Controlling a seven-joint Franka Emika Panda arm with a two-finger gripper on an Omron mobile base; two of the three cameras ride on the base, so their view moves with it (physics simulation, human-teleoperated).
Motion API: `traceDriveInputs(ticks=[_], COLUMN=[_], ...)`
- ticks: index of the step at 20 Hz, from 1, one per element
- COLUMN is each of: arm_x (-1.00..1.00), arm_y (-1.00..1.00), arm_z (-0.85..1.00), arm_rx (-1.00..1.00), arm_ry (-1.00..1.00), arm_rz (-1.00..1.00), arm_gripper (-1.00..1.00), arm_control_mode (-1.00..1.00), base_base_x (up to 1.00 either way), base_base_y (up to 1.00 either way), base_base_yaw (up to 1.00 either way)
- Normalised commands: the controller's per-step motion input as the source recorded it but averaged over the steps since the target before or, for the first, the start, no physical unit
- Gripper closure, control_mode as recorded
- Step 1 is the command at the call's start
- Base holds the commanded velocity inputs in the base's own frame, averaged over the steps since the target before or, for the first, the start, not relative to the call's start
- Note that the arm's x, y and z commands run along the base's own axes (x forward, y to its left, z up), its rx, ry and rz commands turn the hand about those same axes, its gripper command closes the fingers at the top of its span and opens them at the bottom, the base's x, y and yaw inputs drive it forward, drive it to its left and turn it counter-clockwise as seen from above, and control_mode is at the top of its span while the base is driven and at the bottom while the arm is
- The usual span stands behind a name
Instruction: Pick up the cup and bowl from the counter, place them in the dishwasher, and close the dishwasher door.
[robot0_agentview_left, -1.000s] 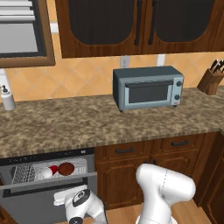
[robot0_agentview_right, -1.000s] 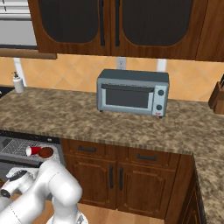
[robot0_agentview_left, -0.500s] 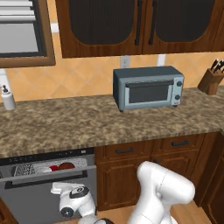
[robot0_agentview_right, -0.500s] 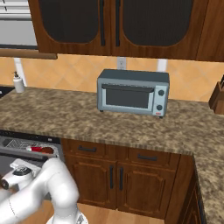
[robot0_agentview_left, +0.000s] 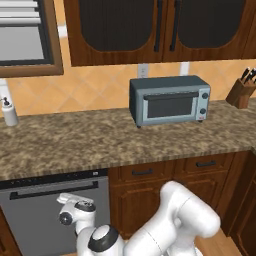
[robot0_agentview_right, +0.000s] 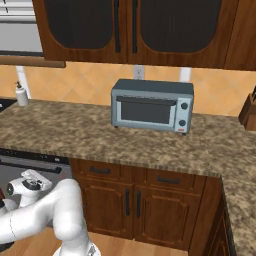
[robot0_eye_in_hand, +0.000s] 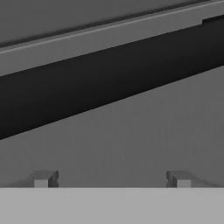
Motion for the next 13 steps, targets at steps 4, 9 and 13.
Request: traceDriveInputs(ticks=[4, 9, 13], arm_x=[0.47, 0.46, 0.23], arm_y=[0.00, 0.00, 0.00], arm_z=[-0.24, -0.23, -0.18], arm_rx=[0.00, 0.00, 0.00], arm_ry=[0.00, 0.00, 0.00], arm_rz=[-0.08, -0.07, -0.04], arm_gripper=[-1.00, -1.00, -1.00], arm_control_mode=[-1.00, -1.00, -1.00], base_base_x=[0.00, 0.00, 0.00], base_base_y=[0.00, 0.00, 0.00], base_base_yaw=[0.00, 0.00, 0.00])
